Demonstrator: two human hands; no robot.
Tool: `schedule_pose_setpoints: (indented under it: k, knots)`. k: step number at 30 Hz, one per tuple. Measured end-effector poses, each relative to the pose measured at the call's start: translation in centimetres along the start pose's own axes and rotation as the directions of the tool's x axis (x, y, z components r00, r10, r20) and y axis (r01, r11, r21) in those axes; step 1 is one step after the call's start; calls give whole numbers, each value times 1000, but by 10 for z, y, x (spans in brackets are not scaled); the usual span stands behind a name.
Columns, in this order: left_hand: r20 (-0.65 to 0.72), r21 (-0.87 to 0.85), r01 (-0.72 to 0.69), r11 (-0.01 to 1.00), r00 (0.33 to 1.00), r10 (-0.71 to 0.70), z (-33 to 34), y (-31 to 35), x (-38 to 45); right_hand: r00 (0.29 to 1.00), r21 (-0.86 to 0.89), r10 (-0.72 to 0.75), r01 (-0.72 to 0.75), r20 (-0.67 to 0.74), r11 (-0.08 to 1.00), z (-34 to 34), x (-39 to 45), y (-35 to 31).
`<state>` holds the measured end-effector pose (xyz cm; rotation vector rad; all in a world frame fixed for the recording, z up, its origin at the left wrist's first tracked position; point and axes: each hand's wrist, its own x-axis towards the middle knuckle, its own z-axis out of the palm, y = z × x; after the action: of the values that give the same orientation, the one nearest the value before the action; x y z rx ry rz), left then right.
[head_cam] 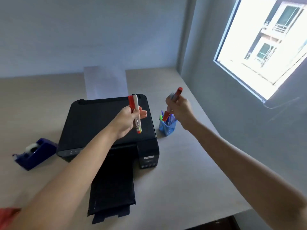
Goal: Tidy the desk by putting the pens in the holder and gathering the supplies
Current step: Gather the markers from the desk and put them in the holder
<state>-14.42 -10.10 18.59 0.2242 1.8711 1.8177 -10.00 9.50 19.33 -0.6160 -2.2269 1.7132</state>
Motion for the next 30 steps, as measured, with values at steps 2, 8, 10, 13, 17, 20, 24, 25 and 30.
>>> schedule_pose_setpoints:
  k: [2, 8, 10, 13, 17, 20, 24, 25, 30]
  knots:
    - [-23, 1, -5, 1000, 1000, 5, 40, -2, 26, 998, 66, 55, -54, -21, 996, -35, 18, 20]
    - [-291, 70, 33, 997, 957, -12, 112, -36, 104, 973, 204, 223, -207, -63, 957, -82, 59, 79]
    - [-378, 79, 66, 995, 925, -32, 123, -45, 120, 961, 240, 273, -254, -49, 937, -80, 74, 96]
    - [-471, 126, 119, 985, 881, -47, 132, -54, 136, 945, 268, 326, -309, -20, 913, -66, 91, 113]
    - [-503, 133, 241, 961, 852, -144, 135, -71, 167, 928, 180, 372, -366, -4, 913, -45, 119, 139]
    - [-492, 182, 283, 942, 856, -162, 137, -80, 187, 931, 40, 364, -364, -1, 930, -39, 135, 148]
    - [-450, 207, 229, 951, 885, -115, 138, -86, 199, 957, -107, 290, -287, 12, 952, -30, 143, 151]
    - [-459, 191, 211, 959, 882, -103, 138, -87, 201, 963, -104, 271, -269, 9, 958, -29, 144, 153]
    - [-573, 53, 143, 988, 815, -87, 139, -90, 207, 988, -92, 153, -155, -24, 984, -27, 144, 158]
